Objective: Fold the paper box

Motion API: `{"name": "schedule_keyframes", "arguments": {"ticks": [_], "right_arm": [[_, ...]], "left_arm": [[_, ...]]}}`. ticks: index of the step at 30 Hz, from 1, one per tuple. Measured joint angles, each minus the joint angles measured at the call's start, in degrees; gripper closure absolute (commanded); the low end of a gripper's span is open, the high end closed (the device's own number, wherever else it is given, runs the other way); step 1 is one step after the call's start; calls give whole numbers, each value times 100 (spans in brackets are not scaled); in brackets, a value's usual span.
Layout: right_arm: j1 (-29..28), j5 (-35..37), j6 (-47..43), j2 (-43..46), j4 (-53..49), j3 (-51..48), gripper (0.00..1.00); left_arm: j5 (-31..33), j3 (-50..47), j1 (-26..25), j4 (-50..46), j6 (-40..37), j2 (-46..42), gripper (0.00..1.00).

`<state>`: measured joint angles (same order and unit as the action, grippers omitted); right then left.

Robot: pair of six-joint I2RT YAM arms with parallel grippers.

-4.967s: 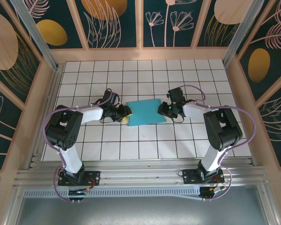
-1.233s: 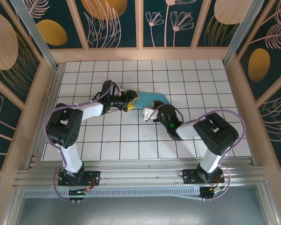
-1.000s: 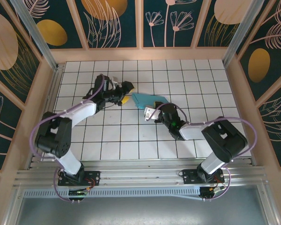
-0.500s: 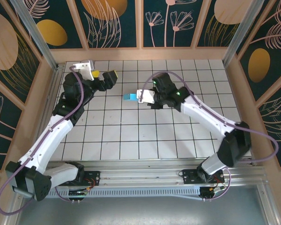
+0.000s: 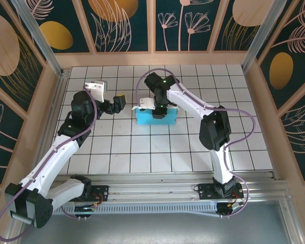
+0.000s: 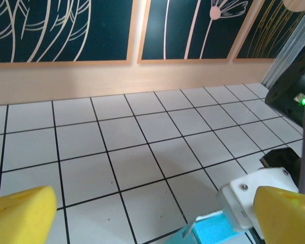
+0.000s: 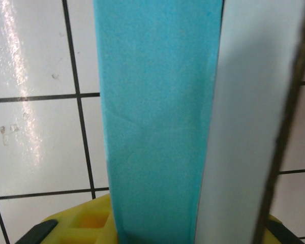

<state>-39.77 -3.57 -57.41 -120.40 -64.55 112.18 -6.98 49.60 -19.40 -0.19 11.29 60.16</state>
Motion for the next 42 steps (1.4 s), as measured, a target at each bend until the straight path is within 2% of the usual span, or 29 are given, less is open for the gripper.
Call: {"name": "schedule_keyframes", "arguments": {"ticks": [8,14,24,29,31,34,42], "right_arm": [[109,-136,85,-177,31,63,55],[155,-221,101,-168,264,-42,36],[210,-372,111,350,881,-529,34],[367,-704,424,789,1381,-793,34],[485,-905,723,1027,1650,-973,34],[804,-1314,1679,1600,2415,-1561,36],[2227,-2232,4975,3908,4426,-4527,45]], "left_arm": [[-50,-50,0,42,52,199,2],[-72,-50,0,42,118,407,3],[-149,-42,0,125,210,691,3],[-131,177,0,-83,389,1019,4],[-129,361,0,-170,496,1182,8],[-199,640,0,-354,649,1408,13],[-970,935,0,-682,780,1757,22]]}}
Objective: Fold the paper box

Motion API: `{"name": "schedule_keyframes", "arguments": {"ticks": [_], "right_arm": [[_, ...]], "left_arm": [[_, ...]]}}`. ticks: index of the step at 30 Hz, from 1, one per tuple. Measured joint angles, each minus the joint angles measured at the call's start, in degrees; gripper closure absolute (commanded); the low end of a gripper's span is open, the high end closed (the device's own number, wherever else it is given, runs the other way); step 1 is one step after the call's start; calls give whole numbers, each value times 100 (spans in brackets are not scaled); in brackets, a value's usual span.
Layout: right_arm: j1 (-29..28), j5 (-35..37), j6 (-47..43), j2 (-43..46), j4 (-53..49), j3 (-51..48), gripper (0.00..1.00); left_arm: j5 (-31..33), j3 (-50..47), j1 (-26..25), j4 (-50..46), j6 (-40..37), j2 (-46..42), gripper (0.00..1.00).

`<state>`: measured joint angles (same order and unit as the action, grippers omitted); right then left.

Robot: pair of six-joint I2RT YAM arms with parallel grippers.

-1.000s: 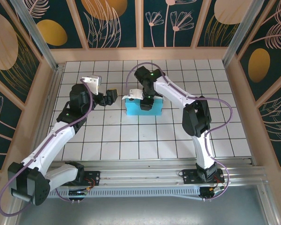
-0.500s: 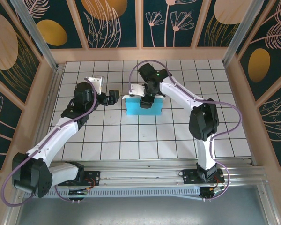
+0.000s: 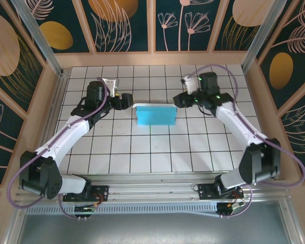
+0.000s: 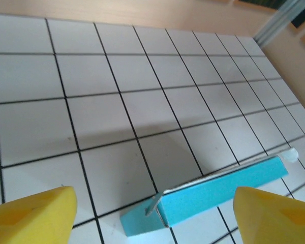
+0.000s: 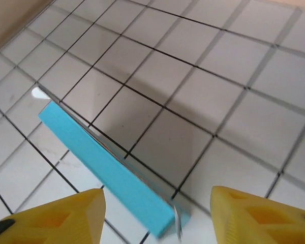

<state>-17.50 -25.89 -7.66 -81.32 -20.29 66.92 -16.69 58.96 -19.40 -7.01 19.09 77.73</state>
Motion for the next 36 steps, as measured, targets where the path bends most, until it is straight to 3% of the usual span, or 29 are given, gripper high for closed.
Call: {"name": "schedule_keyframes", "arguments": {"ticks": [4,9,30,36], "right_arm": [[393,-269,1075,492,256,-691,46],[400,-761,1543,238,291,-752,50],[308,-1064,1670,-640,645,-621,77],[289,-1064,1703,-640,719,-621,83]], "left_arm": [[-308,234,0,-256,-59,339,20],[-372,345,0,-503,-142,531,19],[-463,452,0,-656,-315,890,23],[-640,459,0,-651,-212,992,32]]}}
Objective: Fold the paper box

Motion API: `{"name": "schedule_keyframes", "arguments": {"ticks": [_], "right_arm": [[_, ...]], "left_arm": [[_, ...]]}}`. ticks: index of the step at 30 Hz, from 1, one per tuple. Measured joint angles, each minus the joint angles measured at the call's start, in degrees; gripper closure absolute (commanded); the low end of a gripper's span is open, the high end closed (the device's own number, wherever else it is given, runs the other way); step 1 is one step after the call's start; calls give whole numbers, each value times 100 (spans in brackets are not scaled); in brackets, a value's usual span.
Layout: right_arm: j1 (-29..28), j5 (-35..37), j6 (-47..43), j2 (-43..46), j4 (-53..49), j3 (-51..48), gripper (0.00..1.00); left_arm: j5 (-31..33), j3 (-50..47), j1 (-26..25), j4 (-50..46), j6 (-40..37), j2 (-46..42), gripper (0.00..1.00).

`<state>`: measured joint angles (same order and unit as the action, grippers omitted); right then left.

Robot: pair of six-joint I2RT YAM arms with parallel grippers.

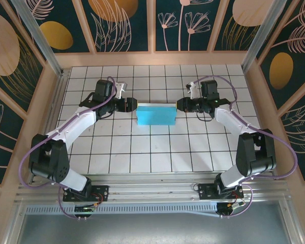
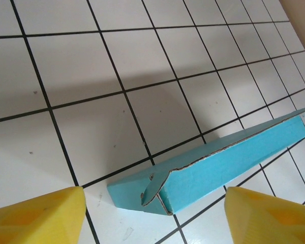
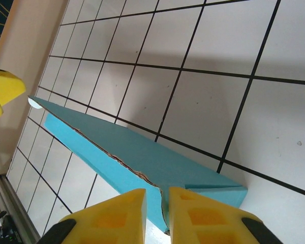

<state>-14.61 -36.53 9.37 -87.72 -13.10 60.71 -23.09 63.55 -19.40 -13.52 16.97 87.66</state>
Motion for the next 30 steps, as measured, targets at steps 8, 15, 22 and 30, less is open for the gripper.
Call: {"name": "schedule_keyframes", "arguments": {"ticks": [8,15,22,30], "right_arm": [[-15,2,13,-22,35,0,86],[-48,11,22,-22,55,0,87],[-50,44,28,-22,57,0,87],[-50,48,92,-22,87,0,87]], "left_arm": [[-223,0,0,46,197,114,41],[-111,103,0,11,192,225,59],[-46,214,0,-20,109,380,65],[-258,229,0,-2,114,463,77]]}}
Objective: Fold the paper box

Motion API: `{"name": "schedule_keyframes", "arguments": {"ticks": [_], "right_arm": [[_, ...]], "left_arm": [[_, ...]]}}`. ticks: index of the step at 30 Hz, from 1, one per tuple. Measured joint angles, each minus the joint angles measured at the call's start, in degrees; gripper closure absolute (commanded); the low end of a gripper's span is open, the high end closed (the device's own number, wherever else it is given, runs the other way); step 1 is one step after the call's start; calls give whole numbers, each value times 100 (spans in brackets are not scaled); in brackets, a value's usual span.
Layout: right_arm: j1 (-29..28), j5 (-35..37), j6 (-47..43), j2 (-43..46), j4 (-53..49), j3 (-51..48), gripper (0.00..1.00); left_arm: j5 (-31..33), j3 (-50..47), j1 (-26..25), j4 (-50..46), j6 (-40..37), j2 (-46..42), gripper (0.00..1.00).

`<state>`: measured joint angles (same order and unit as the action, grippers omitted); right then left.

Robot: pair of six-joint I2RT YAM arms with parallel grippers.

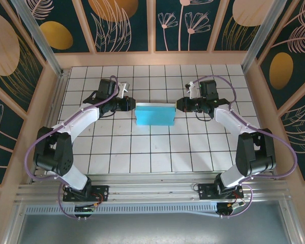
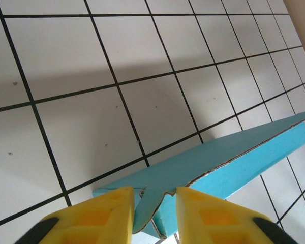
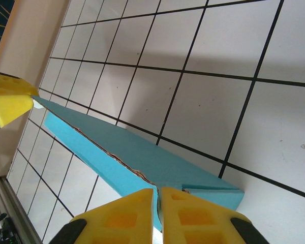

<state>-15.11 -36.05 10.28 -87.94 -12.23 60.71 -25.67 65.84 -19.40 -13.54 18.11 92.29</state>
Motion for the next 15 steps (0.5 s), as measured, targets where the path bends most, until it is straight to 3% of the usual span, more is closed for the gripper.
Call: {"name": "schedule_keyframes", "arguments": {"ticks": [7,15], "right_arm": [[-24,2,68,0,7,0,87],[-76,63,232,-2,52,0,87]], "left_arm": [[-116,4,0,0,17,2,84],[-304,7,0,33,251,9,83]]}}
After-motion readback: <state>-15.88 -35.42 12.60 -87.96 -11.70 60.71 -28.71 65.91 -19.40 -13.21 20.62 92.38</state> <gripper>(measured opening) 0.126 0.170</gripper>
